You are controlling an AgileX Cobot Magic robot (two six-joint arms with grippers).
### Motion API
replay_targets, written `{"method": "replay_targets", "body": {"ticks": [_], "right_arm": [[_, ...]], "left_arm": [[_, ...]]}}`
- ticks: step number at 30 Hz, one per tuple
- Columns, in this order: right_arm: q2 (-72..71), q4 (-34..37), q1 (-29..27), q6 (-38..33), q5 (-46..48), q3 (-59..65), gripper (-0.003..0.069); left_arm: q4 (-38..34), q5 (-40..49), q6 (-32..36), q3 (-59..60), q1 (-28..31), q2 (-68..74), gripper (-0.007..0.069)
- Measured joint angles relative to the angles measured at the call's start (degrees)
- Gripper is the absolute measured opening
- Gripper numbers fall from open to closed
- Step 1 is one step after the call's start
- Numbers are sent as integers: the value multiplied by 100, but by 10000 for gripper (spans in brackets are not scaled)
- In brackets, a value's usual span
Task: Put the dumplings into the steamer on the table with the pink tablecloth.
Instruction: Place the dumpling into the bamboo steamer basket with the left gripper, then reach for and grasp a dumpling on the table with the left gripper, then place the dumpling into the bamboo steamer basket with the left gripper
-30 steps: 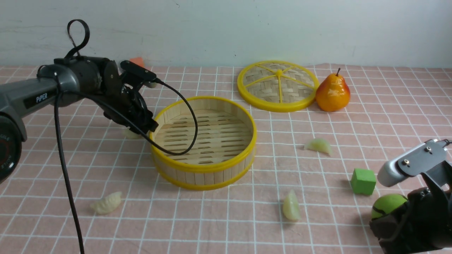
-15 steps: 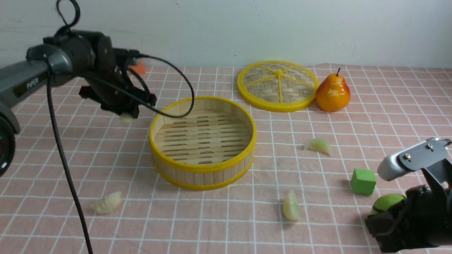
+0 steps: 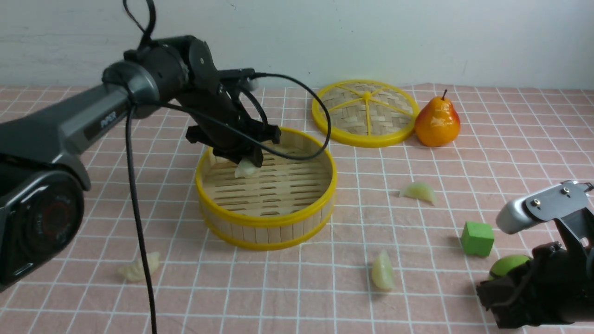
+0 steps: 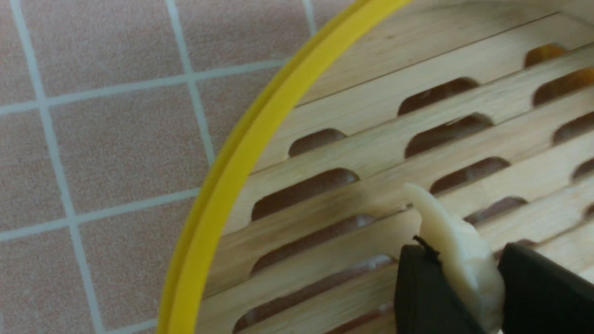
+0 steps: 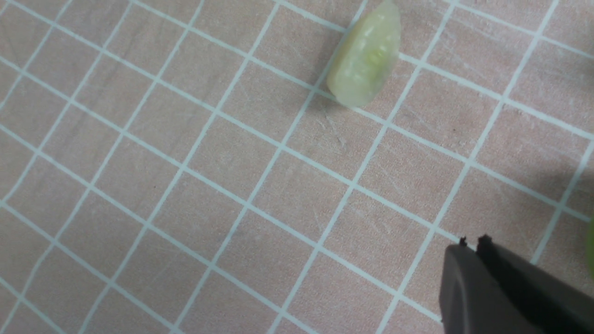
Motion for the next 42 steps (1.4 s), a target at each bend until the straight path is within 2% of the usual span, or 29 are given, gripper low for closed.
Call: {"method": "replay_targets", "body": {"ticks": [3,5,9,13,17,19,24,27,33,38,42], "right_arm": [[0,69,0,0,41,0,31],[0,94,0,-5,77,0,31],[0,139,0,-5,125,0,33],[4,203,4,-5,150,0,36],[4,233,6,-5,208,0,41],[4,288,6,-5,269,0,43],[4,548,6,-51,297,0,49],[4,598,6,-188,303,0,51],[4,673,6,-328,321,0,57],[4,692,6,-341,310,0,62],[4,692,6,-346,262,0,68]], "left_arm": [[317,72,-377,-62,-71,40,316],[559,490,-599,-239,-103,-66,410],[851,1555,-673,-469,-122,-667,479],[988,1705,-702,180,-96,-1586,481],[1177,1725,-699,2242,15,-2460,471],[1442,1475,-614,3181,44,-2496,468],[2169,559,-547,4324,44,-2342,465],[2388,223,-594,4441,44,-2199,457],[2297,195,-617,4413,48,-2090,353],[1820,513,-612,3942,30,-2149,353],[1236,744,-516,3061,-20,-2517,353]]}}
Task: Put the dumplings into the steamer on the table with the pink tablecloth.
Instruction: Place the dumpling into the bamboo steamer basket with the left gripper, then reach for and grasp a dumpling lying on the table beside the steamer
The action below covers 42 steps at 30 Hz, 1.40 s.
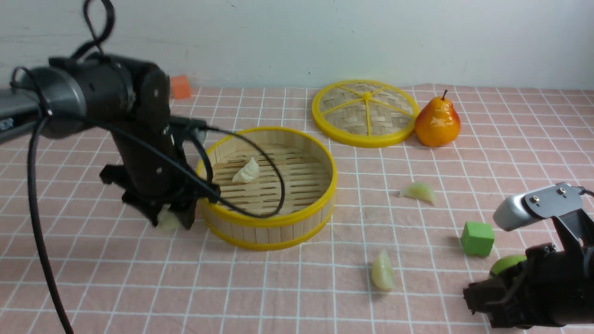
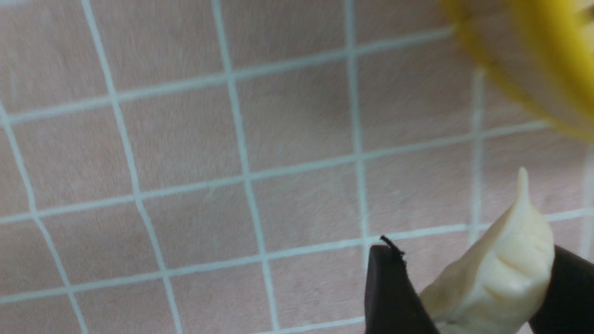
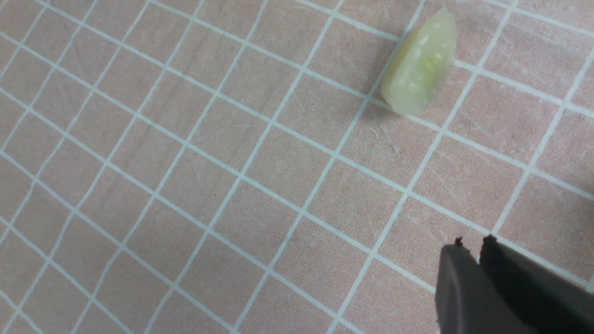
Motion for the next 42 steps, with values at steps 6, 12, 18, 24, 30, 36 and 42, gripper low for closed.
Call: {"method": "replay_targets", "body": {"ticks": [6,12,18,24,30,36,42], "right_arm": [[0,0,0,0,-10,0,76],[0,0,0,0,-10,0,85],[0,0,0,0,-10,0,88],[0,7,0,138,134,-64,111],[142,-502,0,716,508,-758,234],[1212,-918,0,882,368,-2159,414],[3200,-1451,0,808,-131,-3679,460]], "left_arm": [[-369,-458,80,-856,-547,-123,353],[-277,-699,80,-931,-970,585,353],[150,-806,-6,-918,-975,1337,345],[260,-761,-121,-924,-975,1335,375],[260,-394,-247,-917,-975,1017,553],[102,48,-399,-905,-975,-348,470],[-278,764,-419,-293,-975,-2075,174]]}}
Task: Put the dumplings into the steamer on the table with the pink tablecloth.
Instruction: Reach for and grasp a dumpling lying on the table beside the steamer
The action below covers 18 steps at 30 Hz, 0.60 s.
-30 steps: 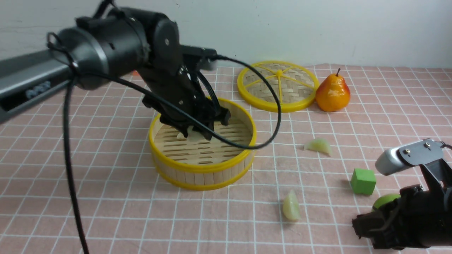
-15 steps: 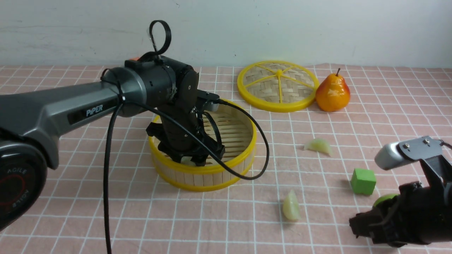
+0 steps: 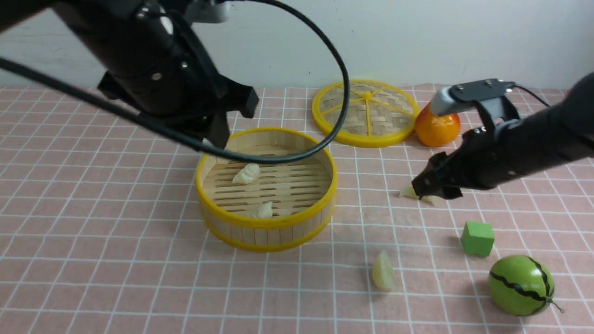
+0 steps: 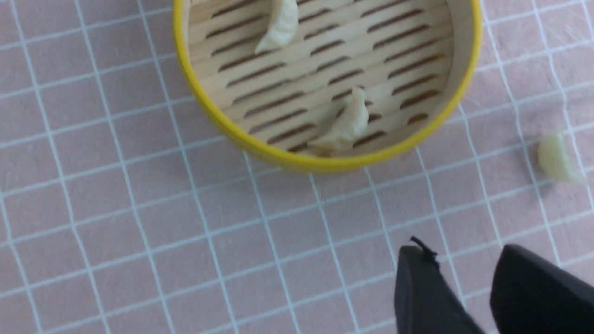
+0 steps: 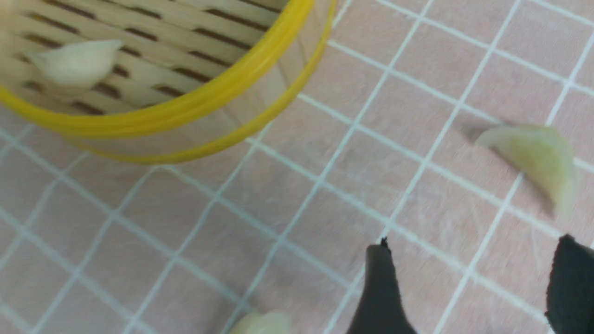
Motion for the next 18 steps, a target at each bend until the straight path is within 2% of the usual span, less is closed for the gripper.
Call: {"method": "replay_targets", "body": {"ticks": [3,6,10,13,15,18], "right_arm": [[797,-548,0,34,72,-790,463],[1414,-1025,0,52,164,-1436,462],[2187,-1611,0,52,141,-1999,456],[2397,-1779,0,52,120,-2024,433],[2447,-1833,0,52,122,-2041,371],[2436,-1868,0,52,201,-2090,201]], "left_arm": [[4,21,43,883,0,-743,61],[112,-89,43,1915,0,-1574,-10],[549,-164,-233,3384,0,-3048,-13],[975,-158,-495,3972,0,-3766,-13],[1462,-153,-697,4493,5,-4530,-13],[1901,-337,-890,5183,5,-5453,-13]]}}
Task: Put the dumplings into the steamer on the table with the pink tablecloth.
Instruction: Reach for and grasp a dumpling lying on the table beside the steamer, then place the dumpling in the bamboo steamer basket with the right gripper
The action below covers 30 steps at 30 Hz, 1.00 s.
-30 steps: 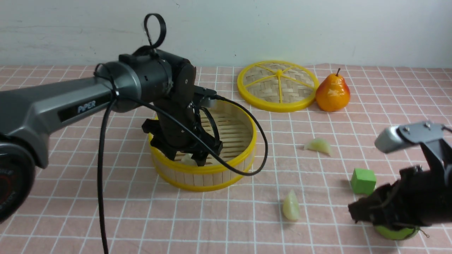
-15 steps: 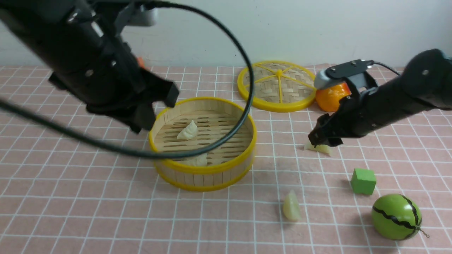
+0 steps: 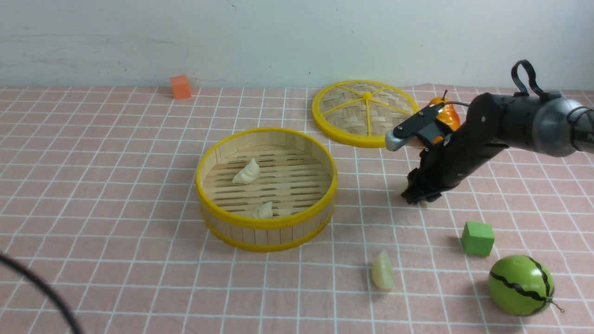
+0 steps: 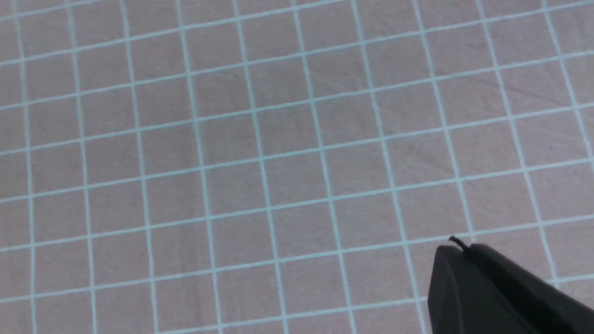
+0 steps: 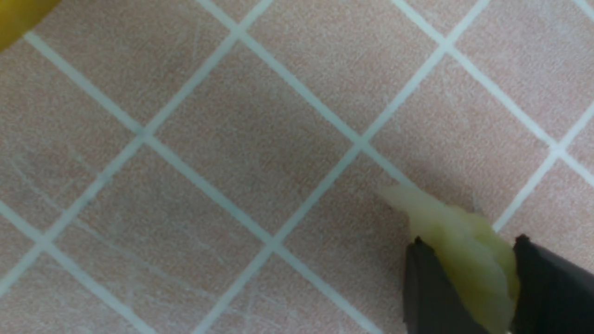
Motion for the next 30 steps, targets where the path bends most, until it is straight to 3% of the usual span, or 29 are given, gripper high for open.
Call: {"method": "replay_targets", "body": {"ticks": [6,11,16,20,23,26,30], "right_arm": [[-395,558,200,0,508,-539,193],[-627,1524,972,-240,679,-1462,193],[157,1494,1571,-422,524,-2069,193],[932,1113,1684,-158,226,-2332,195],[1155,889,1686,-4,179,-2406,244],[1078,713,1686,175,510,-2465,428],[588,633,1697,419,1257,-2465,569]], "left_arm": [[134,-1372,-188,1331,0,-1284,-13],[134,-2202,-113,1819,0,-1769,-13],[148,-2325,-113,1839,0,-1797,-13],[148,-2333,-113,1841,0,-1797,-13],[148,-2333,-113,1841,0,-1797,-13],[164,-2327,-113,1841,0,-1797,-13],[164,-2260,-102,1841,0,-1797,-13]]}}
